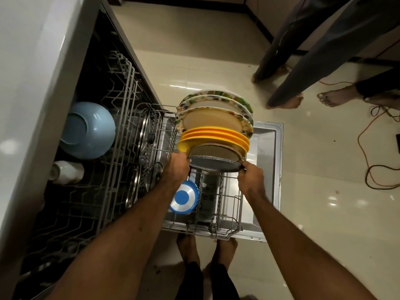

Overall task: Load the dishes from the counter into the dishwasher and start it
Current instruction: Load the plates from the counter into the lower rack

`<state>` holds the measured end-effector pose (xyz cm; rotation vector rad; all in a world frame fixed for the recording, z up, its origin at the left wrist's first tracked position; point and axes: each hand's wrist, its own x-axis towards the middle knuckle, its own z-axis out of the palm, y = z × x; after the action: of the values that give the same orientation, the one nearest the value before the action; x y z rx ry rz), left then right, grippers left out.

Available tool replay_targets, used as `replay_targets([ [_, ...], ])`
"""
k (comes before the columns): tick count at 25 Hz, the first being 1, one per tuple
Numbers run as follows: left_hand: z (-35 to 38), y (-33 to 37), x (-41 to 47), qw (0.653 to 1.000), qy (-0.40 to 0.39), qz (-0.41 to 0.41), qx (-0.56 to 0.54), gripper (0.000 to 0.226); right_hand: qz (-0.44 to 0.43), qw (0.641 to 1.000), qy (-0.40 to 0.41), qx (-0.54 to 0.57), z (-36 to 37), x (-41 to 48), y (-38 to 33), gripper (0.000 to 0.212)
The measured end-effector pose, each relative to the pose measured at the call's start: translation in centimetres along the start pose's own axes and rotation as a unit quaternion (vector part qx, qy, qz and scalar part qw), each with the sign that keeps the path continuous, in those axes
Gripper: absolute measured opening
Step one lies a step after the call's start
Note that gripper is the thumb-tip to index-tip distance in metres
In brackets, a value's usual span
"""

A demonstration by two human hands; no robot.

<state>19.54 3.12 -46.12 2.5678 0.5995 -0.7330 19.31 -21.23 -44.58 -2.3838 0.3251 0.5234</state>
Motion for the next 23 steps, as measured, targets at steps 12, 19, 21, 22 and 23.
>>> replay_targets([
  [12, 0.5, 1.9, -0.2, 0.993, -0.103, 0.052, 0.002, 0.024, 0.036, 0.995, -0.037, 0.081, 0.6, 0.5, -1.1, 0.018],
  [19, -2.4, 3.3, -4.6, 0.991, -0.067, 0.115, 0.025, 0.072, -0.059, 0.996, -0.067, 0.026, -1.6, -2.7, -3.9, 0.034],
  [21, -3.9, 3.6, -6.6, 0.988, -0.05, 0.134, 0.058, 0.082, -0.084, 0.993, -0.079, 0.001, -3.1, -4.2, -5.4, 0.039],
  [22, -4.9, 3.8, -7.7, 0.986, -0.044, 0.138, 0.075, 0.084, -0.098, 0.992, -0.081, -0.014, -4.0, -5.0, -6.2, 0.042],
  [23, -6.0, 4.1, -8.8, 0.985, -0.04, 0.143, 0.091, 0.085, -0.114, 0.99, -0.08, -0.03, -4.6, -5.6, -6.9, 0.046],
])
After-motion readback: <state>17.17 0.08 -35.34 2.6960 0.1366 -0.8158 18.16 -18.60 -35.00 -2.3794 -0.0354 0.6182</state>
